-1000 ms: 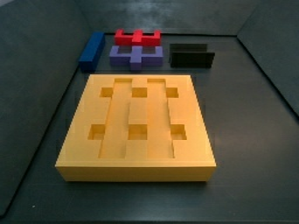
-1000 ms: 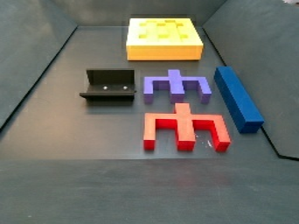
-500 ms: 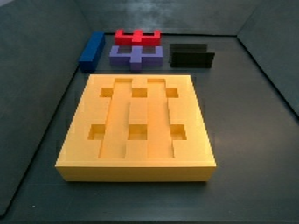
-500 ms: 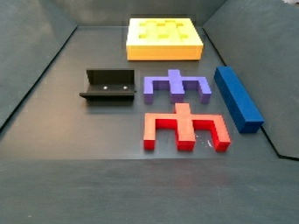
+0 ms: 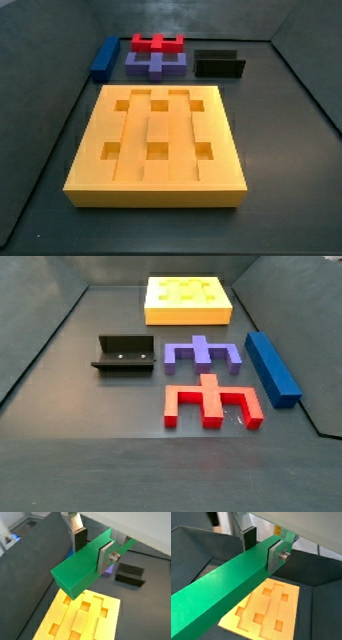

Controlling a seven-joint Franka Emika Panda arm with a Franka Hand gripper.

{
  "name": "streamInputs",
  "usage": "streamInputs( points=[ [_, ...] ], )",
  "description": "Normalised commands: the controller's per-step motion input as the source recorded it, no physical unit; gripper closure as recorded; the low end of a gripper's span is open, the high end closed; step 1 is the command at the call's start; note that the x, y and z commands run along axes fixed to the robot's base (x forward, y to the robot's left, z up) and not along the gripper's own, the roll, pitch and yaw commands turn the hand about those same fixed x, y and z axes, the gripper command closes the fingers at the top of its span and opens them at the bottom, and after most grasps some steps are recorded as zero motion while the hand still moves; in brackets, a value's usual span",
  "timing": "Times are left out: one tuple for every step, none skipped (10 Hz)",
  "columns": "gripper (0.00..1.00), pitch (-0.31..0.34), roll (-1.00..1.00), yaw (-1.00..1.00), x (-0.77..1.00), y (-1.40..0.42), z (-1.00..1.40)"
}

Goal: Pick up the green object. Move up. Move to above the board. Insert the green object.
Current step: Move to above the board, then insert the green object.

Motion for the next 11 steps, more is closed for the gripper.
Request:
streamInputs(
  points=[
    [1.0,0.163,0.13,1.0,0.07,-0.03,0.01],
    [1.0,0.219,0.18,1.0,0.08,-0.04,0.02],
    [1.0,0.234,0.2,0.92,0.08,-0.04,0.02],
    [1.0,0.21,0.19,0.56,0.1,-0.04,0.02],
    [1.0,0.189,0.18,0.35,0.11,-0.05,0.02],
    [1.0,-0.01,-0.06,0.0,0.0,0.0,-0.07],
    [1.0,-0.011,-0.07,0.0,0.0,0.0,-0.07],
    [1.0,-0.011,-0.07,0.0,0.0,0.0,-0.08],
    [1.0,-0.099,-0.25,0.0,0.0,-0.09,-0.18],
    [1.0,-0.04,-0.24,0.0,0.05,-0.4,-0.39],
    [1.0,-0.05,-0.21,0.0,0.1,-0.54,-0.57]
  ],
)
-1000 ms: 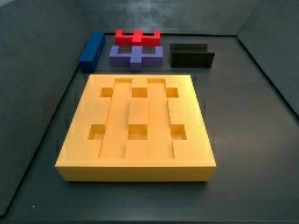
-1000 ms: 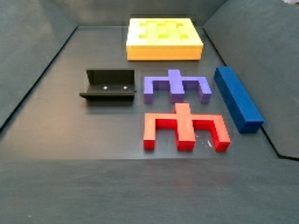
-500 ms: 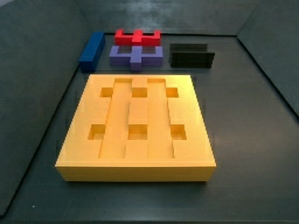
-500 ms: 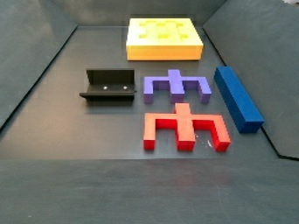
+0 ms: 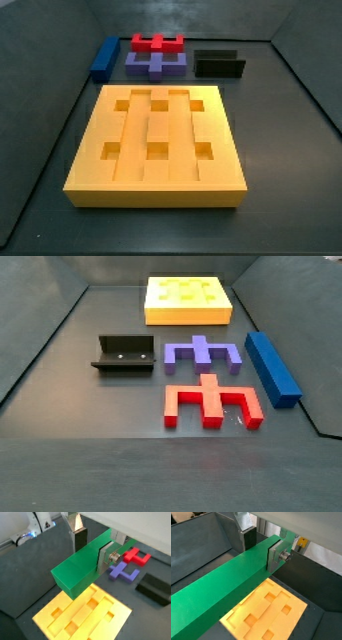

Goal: Pick up the green object. Move up. Move to above the board. Insert the green object.
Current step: Insert the green object.

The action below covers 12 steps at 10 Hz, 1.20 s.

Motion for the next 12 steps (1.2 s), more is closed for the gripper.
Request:
streamInputs(
  points=[
    [1.0,-0.087,-0.14,0.08,0.07,-0.6,-0.71],
    [1.0,-0.17,0.0,0.11,0.05,-0.6,-0.75],
    [1.0,-0.149,0.02,0.09,0.11,-0.47,-0.72],
    [1.0,-0.133,0.0,0.06,0.14,-0.3,-0.78],
    [1.0,-0.139,0.0,0.12,0.25,-0.12,-0.86],
    [1.0,-0.136,0.0,0.15,0.29,-0.09,-0.87],
    [1.0,-0.141,-0.01,0.16,0.3,-0.1,-0.85],
    [1.0,-0.124,0.02,0.17,0.33,-0.17,-0.84],
    [1.0,-0.107,0.12,0.17,0.25,-0.19,-0.79],
    [1.0,-0.09,0.2,0.13,0.18,-0.19,-0.76],
    [1.0,-0.059,0.27,0.13,0.14,-0.17,-0.67],
    [1.0,-0.021,0.34,0.12,0.16,-0.15,-0.57]
  ],
)
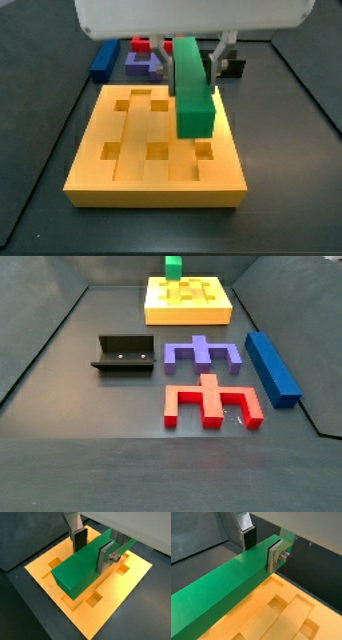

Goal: Pick up the green object. Move up. Move to above the board. Insert the green object.
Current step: Insert the green object.

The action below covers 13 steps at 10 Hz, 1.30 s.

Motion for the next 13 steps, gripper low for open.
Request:
streamInputs(
  points=[
    [1.0,0.0,0.36,0.08,0.1,-0.15,-0.49],
    [1.0,0.0,0.28,0.0,0.04,-0.11,-0.44],
    [1.0,0.0,0.27,0.01,0.03,-0.1,-0.42],
    [1.0,0.0,0.13,0.0,0.07,-0.07,-0.39],
    [1.0,0.0,0.07,0.0,0.05,-0.06,-0.26],
    [1.0,0.0,0.05,0.0,0.02,-0.05,-0.13],
    [1.0,0.0,0.0,0.0,-0.05,-0.02,0.0],
    [1.0,-0.054,0.0,0.0,-0.4,0.0,0.0],
    [1.0,-0.079,0.01,0.0,-0.49,0.0,-0.01],
    [1.0,-0.106,0.06,0.0,-0.46,0.0,-0.15],
    [1.0,-0.107,0.05,0.0,-0.45,0.0,-0.11],
    [1.0,-0.116,0.02,0.0,-0.4,0.0,-0.14],
    [1.0,-0.127,0.0,0.0,-0.43,0.0,-0.14]
  ],
)
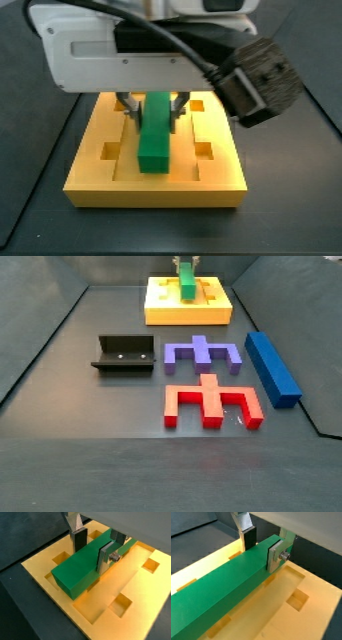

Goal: Pick up the green object. Move up. Move to above the board. Insert the green object.
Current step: Insert the green object.

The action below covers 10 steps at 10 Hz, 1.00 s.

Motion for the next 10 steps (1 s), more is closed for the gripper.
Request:
streamInputs(
  points=[
    [1.0,-0.137,-0.07,0.0,-0.54,0.0,0.0],
    [1.0,-0.179,-0.16,0.08,-0.37,0.0,0.01],
    [1.0,-0.173,-0.18,0.2,-0.21,0.0,0.0],
    [1.0,-0.156,-0.12,0.22,-0.14,0.0,-0.01],
    [1.0,-0.076,-0.01,0.02,-0.08,0.0,-0.16],
    [1.0,-0.027,0.03,0.0,-0.11,0.0,-0.18],
    [1.0,0.0,0.11,-0.04,-0.07,-0.02,-0.18],
    [1.0,0.0,0.09,-0.01,-0.05,-0.02,-0.12],
    [1.0,-0.02,0.05,0.0,-0.09,0.0,-0.11],
    [1.0,-0.039,0.03,0.0,-0.07,-0.01,-0.15]
  ],
)
